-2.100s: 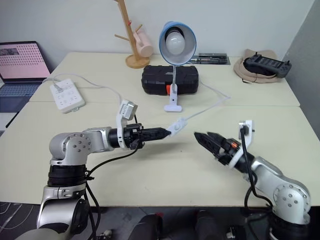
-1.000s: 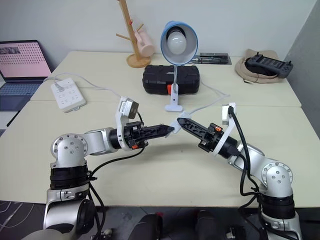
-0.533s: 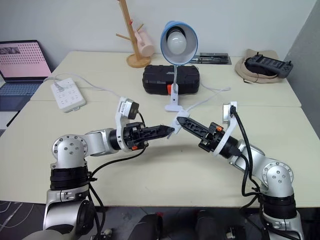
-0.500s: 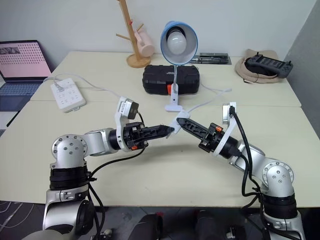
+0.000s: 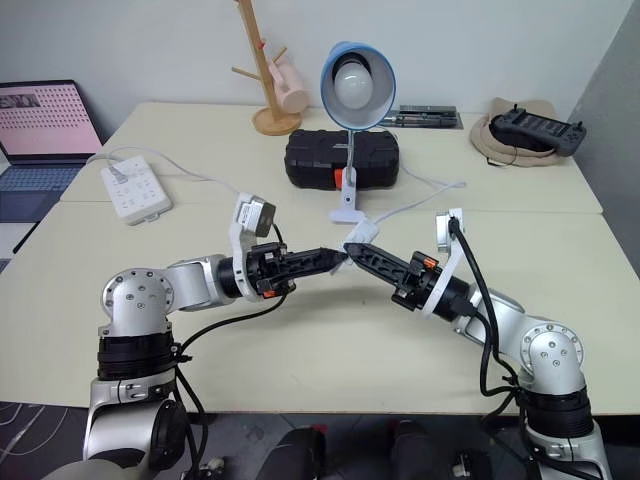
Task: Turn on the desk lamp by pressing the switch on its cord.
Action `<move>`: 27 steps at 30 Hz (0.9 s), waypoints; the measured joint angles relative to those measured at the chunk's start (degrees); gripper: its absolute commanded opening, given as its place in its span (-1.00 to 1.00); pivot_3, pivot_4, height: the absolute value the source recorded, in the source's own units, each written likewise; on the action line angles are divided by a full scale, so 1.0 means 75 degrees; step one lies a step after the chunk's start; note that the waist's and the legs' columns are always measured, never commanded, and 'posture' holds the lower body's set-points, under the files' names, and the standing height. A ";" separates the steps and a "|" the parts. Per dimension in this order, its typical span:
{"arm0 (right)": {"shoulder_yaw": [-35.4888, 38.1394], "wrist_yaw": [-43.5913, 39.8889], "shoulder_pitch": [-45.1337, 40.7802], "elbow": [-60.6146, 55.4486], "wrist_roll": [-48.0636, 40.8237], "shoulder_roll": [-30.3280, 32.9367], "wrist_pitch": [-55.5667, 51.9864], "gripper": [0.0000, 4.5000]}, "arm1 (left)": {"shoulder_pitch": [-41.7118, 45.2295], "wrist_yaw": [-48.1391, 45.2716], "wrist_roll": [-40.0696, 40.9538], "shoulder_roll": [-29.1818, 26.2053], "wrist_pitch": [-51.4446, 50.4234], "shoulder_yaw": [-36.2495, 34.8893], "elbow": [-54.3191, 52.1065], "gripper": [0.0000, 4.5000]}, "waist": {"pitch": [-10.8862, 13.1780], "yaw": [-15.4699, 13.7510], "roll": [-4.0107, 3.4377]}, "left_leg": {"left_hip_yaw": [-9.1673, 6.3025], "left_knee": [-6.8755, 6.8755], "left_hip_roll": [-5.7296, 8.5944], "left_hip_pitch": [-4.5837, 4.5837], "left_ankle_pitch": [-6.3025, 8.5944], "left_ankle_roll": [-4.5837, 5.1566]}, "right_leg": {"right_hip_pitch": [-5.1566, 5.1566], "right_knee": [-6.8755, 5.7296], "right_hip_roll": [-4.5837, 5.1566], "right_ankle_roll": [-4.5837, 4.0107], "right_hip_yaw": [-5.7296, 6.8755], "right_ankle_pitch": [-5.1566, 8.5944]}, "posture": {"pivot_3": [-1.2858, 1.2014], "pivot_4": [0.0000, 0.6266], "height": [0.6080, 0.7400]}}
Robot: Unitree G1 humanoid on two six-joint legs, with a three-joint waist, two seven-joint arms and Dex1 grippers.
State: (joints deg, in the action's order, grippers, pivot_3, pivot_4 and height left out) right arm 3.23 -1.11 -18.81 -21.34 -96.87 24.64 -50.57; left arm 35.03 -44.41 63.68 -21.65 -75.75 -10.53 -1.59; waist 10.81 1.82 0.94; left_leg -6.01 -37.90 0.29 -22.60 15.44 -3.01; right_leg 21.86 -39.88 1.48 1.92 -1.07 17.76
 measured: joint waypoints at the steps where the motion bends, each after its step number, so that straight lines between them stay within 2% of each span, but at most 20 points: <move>1: 0.0001 0.0008 0.0000 0.0000 -0.0022 -0.0014 0.0019 -0.01 | 0.0000 0.0000 0.0000 0.0000 0.0001 0.0008 0.0000 -0.83 | 0.0000 0.0000 0.0000 | 0.0000 0.0000 0.0000 -0.0001 0.0000 0.0000 | 0.0001 0.0000 0.0000 0.0000 0.0000 0.0000 | 0.03 -0.52 1.00; 3: 0.0002 0.0021 0.0000 0.0000 -0.0080 -0.0025 0.0038 -0.01 | 0.0000 -0.0001 0.0000 -0.0005 0.0010 0.0019 0.0000 -0.83 | 0.0000 0.0001 0.0000 | -0.0001 0.0000 -0.0001 -0.0001 0.0000 0.0000 | 0.0002 0.0000 0.0000 0.0000 0.0000 0.0000 | 0.03 -0.52 1.00; 6: 0.0003 0.0064 0.0004 0.0001 -0.0135 -0.0050 0.0100 -0.20 | 0.0006 -0.0010 0.0006 -0.0007 0.0039 0.0023 0.0000 -0.83 | 0.0000 0.0000 0.0000 | -0.0001 0.0000 0.0000 -0.0002 0.0000 0.0000 | 0.0003 0.0000 0.0000 0.0000 0.0000 0.0000 | 0.03 -0.52 1.00; 10: -0.0002 0.0083 0.0041 0.0010 -0.0130 -0.0029 0.0111 -0.62 | 0.0010 -0.0061 0.0031 -0.0007 0.0065 0.0029 -0.0003 -0.83 | 0.0000 -0.0001 0.0000 | 0.0000 0.0001 0.0000 -0.0006 0.0000 0.0000 | 0.0008 0.0000 0.0000 0.0000 -0.0001 0.0000 | 0.03 -0.52 1.00; 13: -0.0006 -0.0018 0.0042 0.0009 -0.0186 -0.0033 0.0107 -0.75 | 0.0011 -0.0166 0.0054 -0.0009 0.0122 0.0045 -0.0001 -0.83 | 0.0000 0.0000 0.0000 | 0.0001 0.0001 0.0000 -0.0016 0.0000 0.0000 | 0.0018 0.0000 -0.0001 0.0000 0.0000 0.0000 | 0.03 -0.52 1.00; 22: -0.0004 -0.0108 0.0041 0.0010 -0.0202 -0.0007 0.0110 -0.76 | 0.0010 -0.0169 0.0073 -0.0009 0.0131 0.0050 -0.0002 -0.83 | 0.0000 -0.0001 0.0000 | 0.0000 0.0001 -0.0001 -0.0023 0.0000 0.0000 | 0.0025 0.0000 0.0000 0.0000 -0.0001 0.0000 | 0.03 -0.52 1.00; 24: -0.0005 -0.0143 0.0041 0.0010 -0.0181 0.0005 0.0112 -0.45 | 0.0010 -0.0170 0.0077 -0.0009 0.0134 0.0053 -0.0002 -0.83 | 0.0000 -0.0001 0.0000 | 0.0000 0.0001 0.0000 -0.0024 0.0000 0.0000 | 0.0025 0.0000 0.0000 0.0000 -0.0001 0.0000 | 0.03 -0.52 1.00; 25: -0.0004 -0.0155 0.0041 0.0009 -0.0167 0.0022 0.0111 -0.42 | 0.0010 -0.0169 0.0075 -0.0009 0.0143 0.0058 -0.0003 -0.83 | 0.0000 -0.0001 0.0000 | 0.0000 0.0001 0.0000 -0.0024 0.0000 0.0000 | 0.0025 0.0000 0.0000 0.0000 0.0000 0.0000 | 0.03 -0.52 1.00; 27: -0.0006 -0.0151 0.0041 0.0010 -0.0137 0.0075 0.0094 -0.21 | 0.0011 -0.0144 0.0038 -0.0021 0.0174 0.0110 -0.0011 -0.83 | 0.0000 -0.0001 0.0000 | 0.0000 0.0001 0.0000 -0.0024 0.0000 0.0000 | 0.0026 0.0000 0.0000 0.0000 0.0000 0.0000 | 0.03 -0.52 1.00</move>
State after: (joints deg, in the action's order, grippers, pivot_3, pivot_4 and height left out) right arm 3.18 -2.24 -18.51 -21.26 -97.90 25.20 -49.87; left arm 35.12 -45.49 63.96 -21.81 -74.45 -9.71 -1.67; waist 10.81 1.81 0.94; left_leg -6.01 -37.90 0.29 -22.79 15.44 -3.01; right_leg 22.06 -39.88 1.47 1.92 -1.07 17.76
